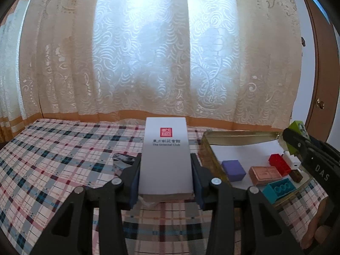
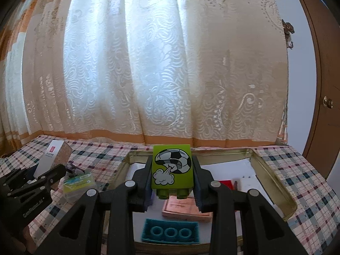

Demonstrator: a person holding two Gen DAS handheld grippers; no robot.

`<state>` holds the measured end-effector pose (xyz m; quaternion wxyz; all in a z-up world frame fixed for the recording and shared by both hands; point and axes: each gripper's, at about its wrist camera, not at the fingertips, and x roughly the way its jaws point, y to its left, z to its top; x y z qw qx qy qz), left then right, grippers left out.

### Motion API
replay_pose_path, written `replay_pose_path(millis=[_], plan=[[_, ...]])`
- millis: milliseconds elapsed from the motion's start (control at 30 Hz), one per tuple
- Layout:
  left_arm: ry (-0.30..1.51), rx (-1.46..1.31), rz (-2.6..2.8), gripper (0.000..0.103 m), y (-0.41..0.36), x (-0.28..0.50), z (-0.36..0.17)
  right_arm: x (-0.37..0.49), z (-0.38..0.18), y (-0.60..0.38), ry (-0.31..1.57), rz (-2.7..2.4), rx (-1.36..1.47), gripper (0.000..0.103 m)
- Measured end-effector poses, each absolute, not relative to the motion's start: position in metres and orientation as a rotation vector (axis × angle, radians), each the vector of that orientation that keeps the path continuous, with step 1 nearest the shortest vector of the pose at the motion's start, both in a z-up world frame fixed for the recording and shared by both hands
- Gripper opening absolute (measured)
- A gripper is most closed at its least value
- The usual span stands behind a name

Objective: Organize rigid objects
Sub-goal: 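Carry the white box and green brick toward the gold tin tray with both tools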

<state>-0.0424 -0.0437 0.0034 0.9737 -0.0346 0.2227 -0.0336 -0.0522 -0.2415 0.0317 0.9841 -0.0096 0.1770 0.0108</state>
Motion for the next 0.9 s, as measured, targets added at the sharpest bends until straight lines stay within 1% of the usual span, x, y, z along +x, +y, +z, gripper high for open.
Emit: replay_pose_path(millis=[433,900], plan=[[0.411,-0.074,-0.113,0.041,-0.081,-0.041,0.016,-0.048,0.034,-0.294,0.345,-0.07,-0.005,0.034],[0.452,-0.014,-0.183,0.041,-0.148,-0.019,0.016,-0.029,0.03,-0.347,0.363,-0.191,-0.002,0.034]])
